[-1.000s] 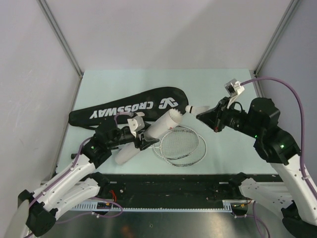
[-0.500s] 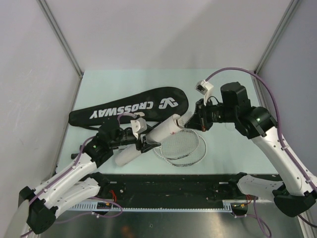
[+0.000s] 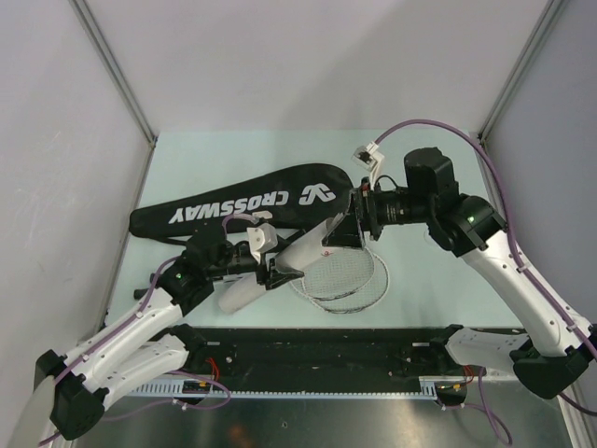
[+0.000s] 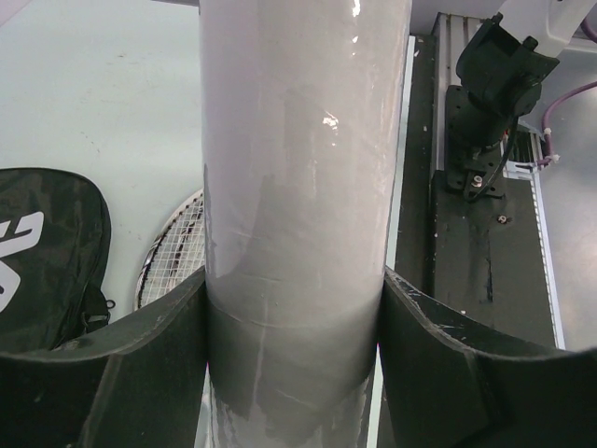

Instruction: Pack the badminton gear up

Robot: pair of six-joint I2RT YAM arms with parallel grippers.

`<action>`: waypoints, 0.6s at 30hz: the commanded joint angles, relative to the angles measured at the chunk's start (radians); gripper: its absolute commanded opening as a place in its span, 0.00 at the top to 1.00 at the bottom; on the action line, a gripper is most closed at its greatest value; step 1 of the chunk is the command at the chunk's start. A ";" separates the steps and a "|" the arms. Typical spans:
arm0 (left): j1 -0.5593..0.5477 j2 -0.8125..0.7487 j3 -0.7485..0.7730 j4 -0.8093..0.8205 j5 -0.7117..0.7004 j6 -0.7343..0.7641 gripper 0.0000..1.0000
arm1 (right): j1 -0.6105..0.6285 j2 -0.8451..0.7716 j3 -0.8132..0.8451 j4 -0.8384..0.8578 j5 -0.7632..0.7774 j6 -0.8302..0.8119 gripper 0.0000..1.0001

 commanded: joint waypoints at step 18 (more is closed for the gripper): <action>-0.011 -0.038 0.042 0.047 0.011 0.010 1.00 | 0.120 -0.033 -0.246 0.411 0.088 0.234 0.22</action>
